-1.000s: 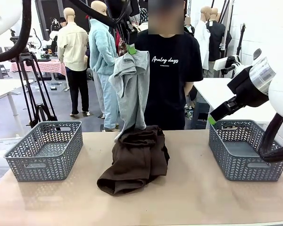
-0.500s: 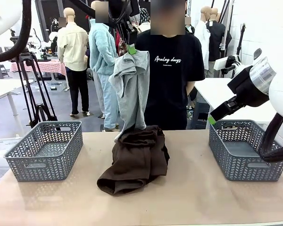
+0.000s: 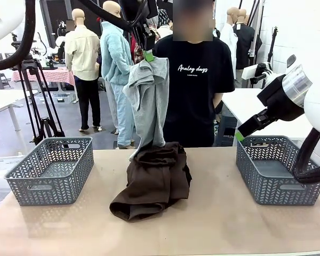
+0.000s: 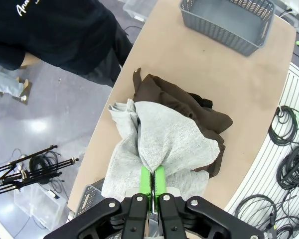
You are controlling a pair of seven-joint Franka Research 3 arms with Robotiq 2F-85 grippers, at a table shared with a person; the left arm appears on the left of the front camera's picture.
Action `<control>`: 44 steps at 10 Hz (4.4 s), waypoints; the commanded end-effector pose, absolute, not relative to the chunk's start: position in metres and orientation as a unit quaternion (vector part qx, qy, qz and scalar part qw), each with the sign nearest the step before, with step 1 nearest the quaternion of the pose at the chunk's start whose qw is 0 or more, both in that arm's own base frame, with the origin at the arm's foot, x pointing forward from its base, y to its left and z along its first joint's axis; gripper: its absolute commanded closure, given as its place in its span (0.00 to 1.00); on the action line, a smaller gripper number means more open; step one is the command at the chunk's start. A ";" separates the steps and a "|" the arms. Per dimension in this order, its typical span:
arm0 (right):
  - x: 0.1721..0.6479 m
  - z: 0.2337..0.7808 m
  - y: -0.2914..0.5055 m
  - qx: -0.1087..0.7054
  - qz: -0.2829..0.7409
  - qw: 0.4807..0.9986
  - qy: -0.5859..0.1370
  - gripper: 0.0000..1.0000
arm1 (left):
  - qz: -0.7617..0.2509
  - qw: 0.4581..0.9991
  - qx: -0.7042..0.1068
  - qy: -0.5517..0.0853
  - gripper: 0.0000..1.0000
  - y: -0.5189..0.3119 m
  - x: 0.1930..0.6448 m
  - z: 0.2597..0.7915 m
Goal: Sort the tops and bottoms.
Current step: Lift clothes from the center of the table with your left hand, then sort the clothes according to human instructions.
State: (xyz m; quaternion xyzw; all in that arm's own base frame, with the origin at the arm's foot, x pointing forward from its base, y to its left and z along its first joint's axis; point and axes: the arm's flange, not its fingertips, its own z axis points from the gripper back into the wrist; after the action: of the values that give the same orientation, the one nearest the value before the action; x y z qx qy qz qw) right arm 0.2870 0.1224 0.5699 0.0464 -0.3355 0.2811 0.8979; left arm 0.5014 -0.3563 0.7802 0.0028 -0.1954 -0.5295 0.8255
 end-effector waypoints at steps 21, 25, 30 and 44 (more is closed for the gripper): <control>0.287 0.569 0.123 0.046 0.281 0.898 -0.335 0.00 | -0.526 0.828 0.011 -0.195 1.00 -0.354 0.497 0.782; 0.287 0.569 0.123 0.046 0.281 0.898 -0.335 0.00 | -0.526 0.828 0.011 -0.195 1.00 -0.354 0.497 0.782; 0.287 0.569 0.123 0.046 0.281 0.898 -0.335 0.00 | -0.472 0.848 0.078 -0.230 1.00 -0.279 0.514 0.826; 0.287 0.569 0.123 0.046 0.281 0.898 -0.335 0.00 | -0.318 0.881 0.235 -0.261 1.00 -0.115 0.516 0.892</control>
State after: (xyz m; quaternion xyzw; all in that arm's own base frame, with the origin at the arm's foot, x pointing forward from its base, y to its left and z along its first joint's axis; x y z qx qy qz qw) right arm 0.2864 0.1225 0.5705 0.0459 -0.3365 0.2813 0.8975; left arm 0.5147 -0.1363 0.8817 0.2009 -0.2479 -0.3389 0.8851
